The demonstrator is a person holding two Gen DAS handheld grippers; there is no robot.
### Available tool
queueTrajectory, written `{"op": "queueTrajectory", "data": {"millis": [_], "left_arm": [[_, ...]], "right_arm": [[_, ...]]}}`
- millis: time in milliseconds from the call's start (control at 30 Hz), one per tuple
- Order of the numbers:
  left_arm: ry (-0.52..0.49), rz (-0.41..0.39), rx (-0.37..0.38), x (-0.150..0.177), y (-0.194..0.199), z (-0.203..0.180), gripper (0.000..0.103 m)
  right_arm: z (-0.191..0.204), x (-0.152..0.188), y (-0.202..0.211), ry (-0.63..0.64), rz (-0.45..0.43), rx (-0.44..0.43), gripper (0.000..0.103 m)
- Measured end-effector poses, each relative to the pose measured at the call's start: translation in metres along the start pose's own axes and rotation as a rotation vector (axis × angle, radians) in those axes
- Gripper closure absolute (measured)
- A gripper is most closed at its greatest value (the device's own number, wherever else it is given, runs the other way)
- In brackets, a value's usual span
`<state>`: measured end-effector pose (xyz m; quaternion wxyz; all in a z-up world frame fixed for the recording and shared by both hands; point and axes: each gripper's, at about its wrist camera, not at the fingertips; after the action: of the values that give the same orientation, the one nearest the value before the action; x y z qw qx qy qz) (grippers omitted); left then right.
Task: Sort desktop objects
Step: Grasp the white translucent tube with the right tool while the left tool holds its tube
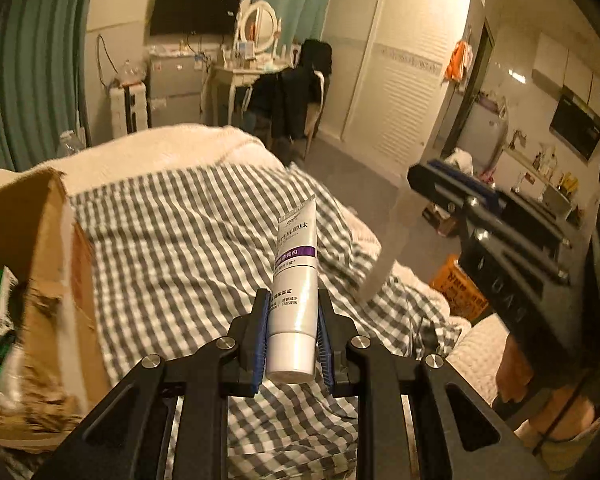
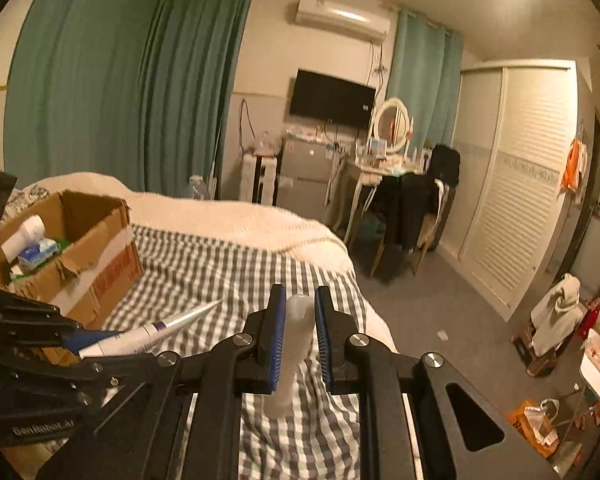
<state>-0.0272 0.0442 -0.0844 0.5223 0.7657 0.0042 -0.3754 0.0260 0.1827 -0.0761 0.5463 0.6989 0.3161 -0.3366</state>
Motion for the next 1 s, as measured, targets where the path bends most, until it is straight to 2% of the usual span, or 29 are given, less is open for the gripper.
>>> {"op": "queueTrajectory", "data": {"millis": [133, 167, 300, 400, 433, 467, 533, 567, 600, 667, 767, 833, 900, 1000], "left_arm": [[-0.001, -0.054, -0.037, -0.004, 0.025, 0.012, 0.081], [0.001, -0.062, -0.042, -0.005, 0.032, 0.015, 0.081], [0.020, -0.098, -0.051, -0.007, 0.054, 0.029, 0.081], [0.035, -0.128, -0.069, -0.007, 0.069, 0.040, 0.081], [0.040, -0.132, -0.074, -0.007, 0.071, 0.041, 0.081], [0.051, -0.143, -0.081, -0.007, 0.076, 0.047, 0.081], [0.063, -0.155, -0.088, -0.006, 0.086, 0.058, 0.081], [0.074, -0.166, -0.092, -0.007, 0.091, 0.064, 0.081], [0.085, -0.175, -0.093, -0.007, 0.095, 0.069, 0.081], [0.115, -0.194, -0.104, -0.009, 0.104, 0.082, 0.081], [0.157, -0.220, -0.132, -0.010, 0.115, 0.101, 0.081], [0.188, -0.230, -0.134, -0.009, 0.121, 0.114, 0.081], [0.207, -0.239, -0.138, -0.007, 0.127, 0.122, 0.081], [0.229, -0.254, -0.159, -0.008, 0.134, 0.139, 0.081]], "right_arm": [[0.013, -0.008, 0.014, 0.009, -0.060, 0.012, 0.093], [0.016, -0.010, 0.018, 0.009, -0.074, 0.015, 0.100], [0.028, -0.018, 0.025, 0.013, -0.094, 0.008, 0.100], [0.035, -0.022, 0.022, 0.001, -0.074, -0.020, 0.100], [0.036, -0.022, 0.017, -0.004, -0.045, -0.044, 0.100], [0.035, -0.023, 0.003, -0.007, 0.034, -0.110, 0.100], [0.034, -0.016, -0.019, -0.017, 0.141, -0.172, 0.100], [0.034, -0.009, -0.039, -0.024, 0.243, -0.203, 0.095], [0.032, -0.002, -0.055, -0.040, 0.325, -0.206, 0.081], [0.025, 0.022, -0.087, -0.128, 0.495, -0.197, 0.066], [0.010, 0.046, -0.109, -0.281, 0.620, -0.225, 0.063], [0.000, 0.053, -0.118, -0.361, 0.656, -0.224, 0.062], [-0.005, 0.060, -0.130, -0.424, 0.693, -0.203, 0.060], [-0.006, 0.073, -0.152, -0.453, 0.773, -0.135, 0.058]]}}
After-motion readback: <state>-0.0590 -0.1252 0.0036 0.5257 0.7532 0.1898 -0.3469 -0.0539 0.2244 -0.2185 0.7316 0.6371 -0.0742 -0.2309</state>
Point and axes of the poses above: each gripper's, at about its wrist camera, not at the fingertips, and y roughly against the way its jaws point, z to its left, x to its underside, and after that the axes turned 12 degrees about z, right-handed
